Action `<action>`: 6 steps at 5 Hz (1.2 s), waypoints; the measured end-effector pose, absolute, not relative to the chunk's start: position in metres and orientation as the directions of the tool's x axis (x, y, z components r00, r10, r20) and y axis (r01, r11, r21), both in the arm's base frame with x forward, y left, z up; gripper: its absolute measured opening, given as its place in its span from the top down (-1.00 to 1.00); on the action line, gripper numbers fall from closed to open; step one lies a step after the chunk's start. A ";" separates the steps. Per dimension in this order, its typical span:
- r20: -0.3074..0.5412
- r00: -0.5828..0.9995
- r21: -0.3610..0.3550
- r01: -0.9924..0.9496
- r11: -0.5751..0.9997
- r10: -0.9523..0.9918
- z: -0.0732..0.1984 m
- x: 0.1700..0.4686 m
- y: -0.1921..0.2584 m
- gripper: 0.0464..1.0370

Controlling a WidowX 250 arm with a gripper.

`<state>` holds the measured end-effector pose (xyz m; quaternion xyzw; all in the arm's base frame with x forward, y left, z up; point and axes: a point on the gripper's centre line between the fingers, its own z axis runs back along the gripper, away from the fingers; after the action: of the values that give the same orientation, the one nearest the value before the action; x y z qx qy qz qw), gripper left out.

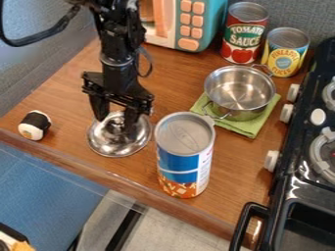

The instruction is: Take the silver lid and put on the upper left side of the table

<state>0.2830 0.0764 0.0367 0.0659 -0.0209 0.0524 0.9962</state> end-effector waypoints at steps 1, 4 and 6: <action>0.034 0.995 0.114 -0.095 0.989 0.092 0.037 0.283 0.076 0.30; 0.035 0.992 0.032 -0.123 0.992 0.122 0.050 0.295 0.081 0.53; 0.132 0.968 -0.005 -0.216 0.976 0.215 0.090 0.358 0.121 0.53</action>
<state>0.3580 0.1210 0.0897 0.0046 -0.0658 0.1086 0.9919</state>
